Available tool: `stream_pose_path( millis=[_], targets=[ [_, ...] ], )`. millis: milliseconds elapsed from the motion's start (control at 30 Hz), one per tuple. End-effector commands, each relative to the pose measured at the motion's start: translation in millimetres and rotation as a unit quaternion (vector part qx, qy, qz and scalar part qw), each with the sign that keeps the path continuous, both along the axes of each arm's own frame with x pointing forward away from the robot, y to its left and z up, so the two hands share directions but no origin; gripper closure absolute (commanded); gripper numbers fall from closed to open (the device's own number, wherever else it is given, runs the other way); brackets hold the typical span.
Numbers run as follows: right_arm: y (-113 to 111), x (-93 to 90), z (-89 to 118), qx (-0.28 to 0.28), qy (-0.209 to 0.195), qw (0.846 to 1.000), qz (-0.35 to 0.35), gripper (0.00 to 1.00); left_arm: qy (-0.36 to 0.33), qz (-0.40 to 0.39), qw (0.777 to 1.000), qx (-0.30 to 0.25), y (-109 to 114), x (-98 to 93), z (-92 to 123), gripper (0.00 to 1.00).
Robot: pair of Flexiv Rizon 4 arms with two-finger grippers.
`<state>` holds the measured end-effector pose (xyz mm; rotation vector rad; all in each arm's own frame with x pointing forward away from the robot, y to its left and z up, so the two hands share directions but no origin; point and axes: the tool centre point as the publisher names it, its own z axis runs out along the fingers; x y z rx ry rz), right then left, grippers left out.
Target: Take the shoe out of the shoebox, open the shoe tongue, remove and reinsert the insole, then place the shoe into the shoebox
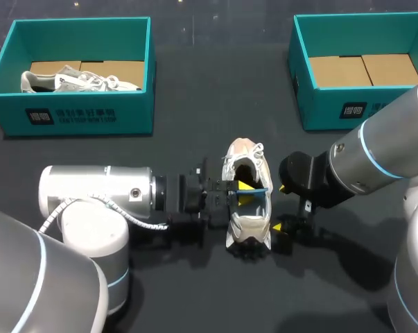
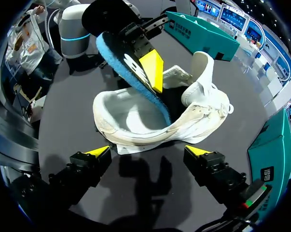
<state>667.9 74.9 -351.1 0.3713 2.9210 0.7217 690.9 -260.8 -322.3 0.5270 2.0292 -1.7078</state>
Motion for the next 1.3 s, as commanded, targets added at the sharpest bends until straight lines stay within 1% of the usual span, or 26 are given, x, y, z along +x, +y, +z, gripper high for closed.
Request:
stream_pose_path(
  millis=[33,133,233,400,433,467,533,567,633,700,800,867,900,933,967,1167,1300],
  targets=[
    [-1,-1.8,0,0.001,-0.001,1.000,0.000,0.00,-0.013,0.019,1.000,0.002,-12,7.0,-10,1.00],
    [-1,-1.8,0,0.001,-0.001,1.000,0.000,0.00,-0.017,0.030,0.999,0.004,-11,13.5,-13,1.00],
    [-1,-1.8,0,0.001,-0.001,1.000,0.000,0.00,-0.016,0.033,0.999,0.006,-9,15.6,-12,1.00],
    [-1,-1.8,0,0.001,-0.001,1.000,0.000,0.00,-0.001,0.026,1.000,0.003,-5,13.5,-3,1.00],
    [-1,-1.8,0,0.001,-0.001,1.000,0.000,0.00,-0.001,0.024,1.000,0.003,-3,10.9,1,0.95],
    [-1,-1.8,0,0.001,-0.001,1.000,0.000,0.00,0.001,0.020,1.000,0.003,-2,9.0,4,0.86],
    [-1,-1.8,0,0.001,-0.001,1.000,0.000,0.00,0.004,0.015,1.000,0.001,1,4.6,11,0.72],
    [-1,-1.8,0,0.001,-0.001,1.000,0.000,0.00,0.004,0.014,1.000,0.001,2,2.7,13,0.70],
    [-1,-1.8,0,0.001,-0.001,1.000,0.000,0.00,0.006,0.008,1.000,-0.001,4,-1.6,19,0.69],
    [-1,-1.8,0,0.001,-0.001,1.000,0.000,0.00,0.005,0.001,1.000,0.000,4,-5.7,22,0.70],
    [-1,-1.8,0,0.001,-0.001,1.000,0.000,0.00,0.010,-0.010,1.000,0.001,4,-10.6,23,0.68],
    [-1,-1.8,0,0.001,-0.001,1.000,0.000,0.00,0.011,-0.014,1.000,0.002,3,-12.6,22,0.71],
    [-1,-1.8,0,0.001,-0.001,1.000,0.000,0.00,0.011,-0.016,1.000,0.004,2,-13.2,21,0.78],
    [-1,-1.8,0,0.001,-0.001,1.000,0.000,0.00,0.012,-0.017,1.000,0.005,2,-13.2,19,0.98],
    [-1,-1.8,0,0.001,-0.001,1.000,0.000,0.00,0.011,-0.018,1.000,0.006,0,-13.0,17,1.00],
    [-1,-1.8,0,0.001,-0.001,1.000,0.000,0.00,-0.007,-0.016,1.000,0.022,-7,-5.1,0,1.00],
    [-1,-1.8,0,0.001,-0.001,1.000,0.000,0.00,-0.035,-0.008,0.998,0.042,-11,1.3,-11,1.00]
  ],
)
